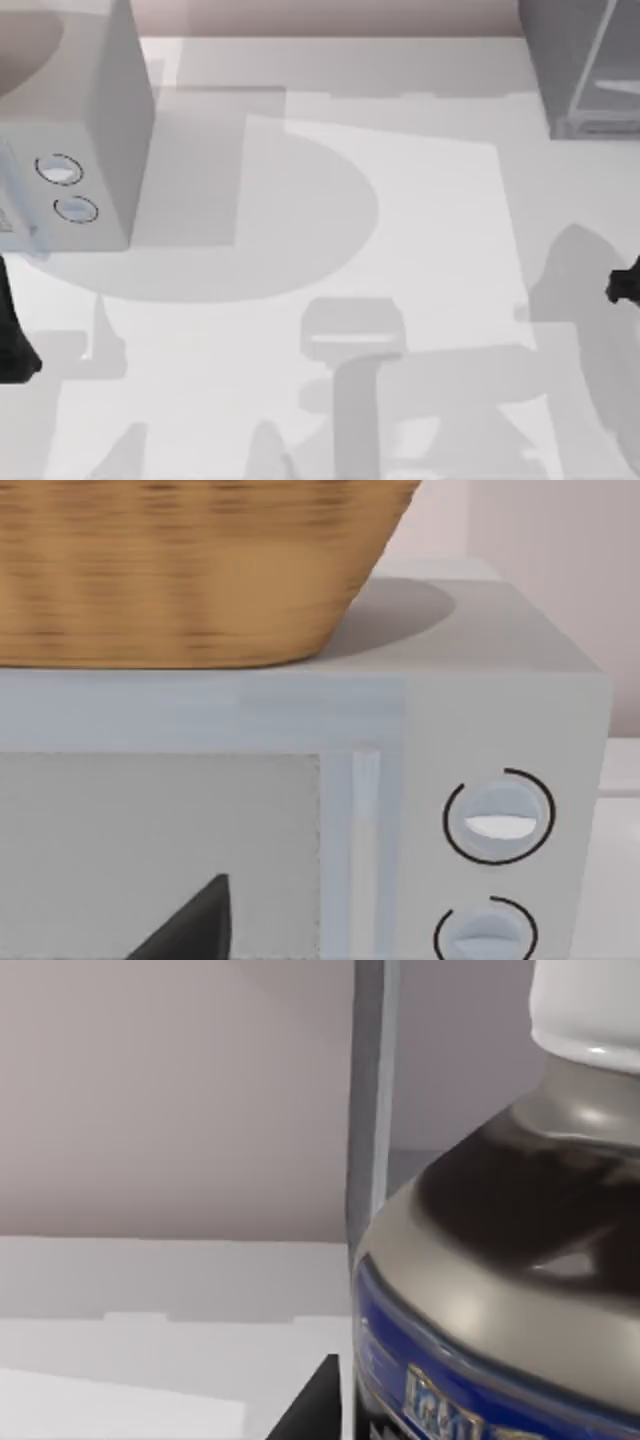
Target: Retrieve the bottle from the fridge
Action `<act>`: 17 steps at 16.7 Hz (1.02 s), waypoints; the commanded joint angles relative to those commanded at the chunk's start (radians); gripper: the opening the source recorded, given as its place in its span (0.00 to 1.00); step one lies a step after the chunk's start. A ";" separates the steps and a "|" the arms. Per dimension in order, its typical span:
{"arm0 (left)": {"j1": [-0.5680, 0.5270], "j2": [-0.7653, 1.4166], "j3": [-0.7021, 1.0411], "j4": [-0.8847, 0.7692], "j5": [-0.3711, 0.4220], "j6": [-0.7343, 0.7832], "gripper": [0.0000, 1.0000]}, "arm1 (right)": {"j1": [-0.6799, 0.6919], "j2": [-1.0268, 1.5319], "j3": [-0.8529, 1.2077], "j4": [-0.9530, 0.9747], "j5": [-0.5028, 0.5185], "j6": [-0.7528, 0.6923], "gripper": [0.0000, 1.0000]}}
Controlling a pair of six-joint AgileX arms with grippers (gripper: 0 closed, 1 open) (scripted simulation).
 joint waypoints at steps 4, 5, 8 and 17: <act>0.000 0.000 0.000 0.000 0.000 0.000 1.00 | 0.168 0.321 0.051 0.256 0.169 0.004 0.00; 0.000 0.000 0.000 0.000 0.000 0.000 1.00 | 0.205 0.387 0.064 0.313 0.206 0.004 0.00; 0.000 0.000 0.000 0.000 0.000 0.000 1.00 | 0.296 0.550 0.097 0.457 0.297 0.005 0.00; 0.000 0.000 0.000 0.000 0.000 0.000 1.00 | 0.352 0.656 0.116 0.550 0.355 0.007 0.00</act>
